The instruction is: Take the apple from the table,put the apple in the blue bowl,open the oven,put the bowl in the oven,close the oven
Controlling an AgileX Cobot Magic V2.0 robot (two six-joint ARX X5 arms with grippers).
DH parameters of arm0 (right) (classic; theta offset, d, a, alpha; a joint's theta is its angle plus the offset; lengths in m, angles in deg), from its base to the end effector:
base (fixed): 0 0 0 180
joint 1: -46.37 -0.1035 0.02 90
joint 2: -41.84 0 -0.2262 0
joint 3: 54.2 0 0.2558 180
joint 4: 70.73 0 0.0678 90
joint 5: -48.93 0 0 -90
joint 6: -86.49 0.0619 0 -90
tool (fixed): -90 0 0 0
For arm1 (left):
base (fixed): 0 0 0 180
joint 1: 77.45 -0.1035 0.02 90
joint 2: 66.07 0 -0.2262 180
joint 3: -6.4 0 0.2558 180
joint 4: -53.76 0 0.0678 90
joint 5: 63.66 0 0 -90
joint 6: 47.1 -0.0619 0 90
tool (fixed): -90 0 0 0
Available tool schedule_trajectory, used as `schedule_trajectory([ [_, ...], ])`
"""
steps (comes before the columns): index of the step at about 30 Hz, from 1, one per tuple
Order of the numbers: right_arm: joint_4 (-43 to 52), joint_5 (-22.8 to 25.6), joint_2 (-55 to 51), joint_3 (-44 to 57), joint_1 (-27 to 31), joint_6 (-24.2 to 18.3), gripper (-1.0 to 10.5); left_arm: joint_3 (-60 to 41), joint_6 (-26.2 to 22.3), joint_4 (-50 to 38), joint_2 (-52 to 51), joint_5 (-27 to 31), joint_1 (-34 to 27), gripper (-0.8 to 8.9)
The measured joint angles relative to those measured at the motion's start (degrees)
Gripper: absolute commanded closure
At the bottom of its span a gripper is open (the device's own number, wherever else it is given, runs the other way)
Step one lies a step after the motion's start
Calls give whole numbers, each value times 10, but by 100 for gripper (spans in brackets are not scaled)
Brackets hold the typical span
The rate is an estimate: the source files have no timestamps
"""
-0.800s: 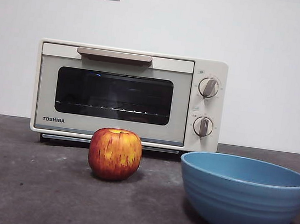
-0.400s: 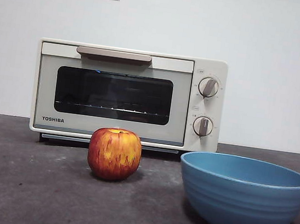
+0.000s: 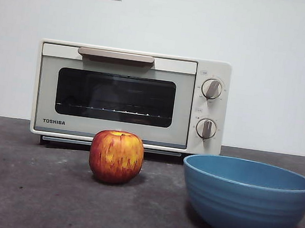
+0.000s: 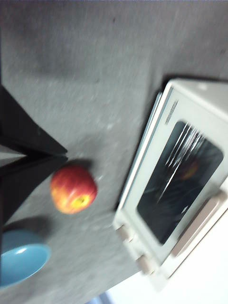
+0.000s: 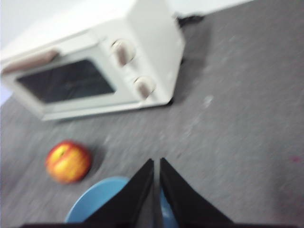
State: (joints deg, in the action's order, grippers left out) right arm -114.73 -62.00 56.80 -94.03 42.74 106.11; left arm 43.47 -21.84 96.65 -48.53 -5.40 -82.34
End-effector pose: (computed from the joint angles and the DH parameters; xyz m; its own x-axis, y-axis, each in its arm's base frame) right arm 0.1505 0.0317 0.2283 0.8581 0.4124 -0.3061 -0.2632 0.8649 0.4275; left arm 0.1582 -0.0191 0.2094 0.8227 -0.4576 -0.3372 0.2010 0.7891 -0.5804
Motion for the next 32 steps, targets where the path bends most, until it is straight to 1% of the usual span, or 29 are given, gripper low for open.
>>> schedule_trajectory([
  [3, -49, -27, 60, -56, -12, -31, 943, 48, -34, 47, 32, -11, 16, 806],
  [5, -85, -45, 106, -96, -24, -60, 943, 82, -59, 80, 54, -12, 36, 806],
  [10, -171, -50, 190, -176, -64, -129, 943, 142, -105, 151, 89, -12, 89, 806],
  [13, -215, -50, 232, -219, -97, -163, 943, 167, -126, 181, 106, -12, 117, 806],
  [17, -239, -49, 262, -253, -147, -192, 943, 184, -141, 203, 122, -12, 140, 806],
  [21, -236, -46, 271, -256, -183, -200, 931, 184, -144, 209, 122, -12, 146, 806],
  [22, -233, -46, 273, -256, -190, -202, 881, 184, -145, 209, 122, -12, 146, 806],
  [23, -230, -46, 273, -256, -195, -203, 807, 184, -145, 209, 122, -12, 146, 806],
  [25, -220, -46, 274, -256, -201, -203, 600, 184, -145, 209, 122, -12, 146, 806],
  [26, -212, -45, 274, -256, -204, -203, 520, 184, -145, 209, 122, -12, 146, 806],
  [27, -204, -46, 274, -256, -205, -199, 481, 184, -147, 209, 122, -12, 146, 806],
  [28, -193, -46, 277, -256, -208, -193, 473, 184, -147, 209, 122, -12, 146, 806],
  [32, -161, -45, 303, -257, -224, -170, 473, 184, -149, 206, 122, -12, 146, 806],
])
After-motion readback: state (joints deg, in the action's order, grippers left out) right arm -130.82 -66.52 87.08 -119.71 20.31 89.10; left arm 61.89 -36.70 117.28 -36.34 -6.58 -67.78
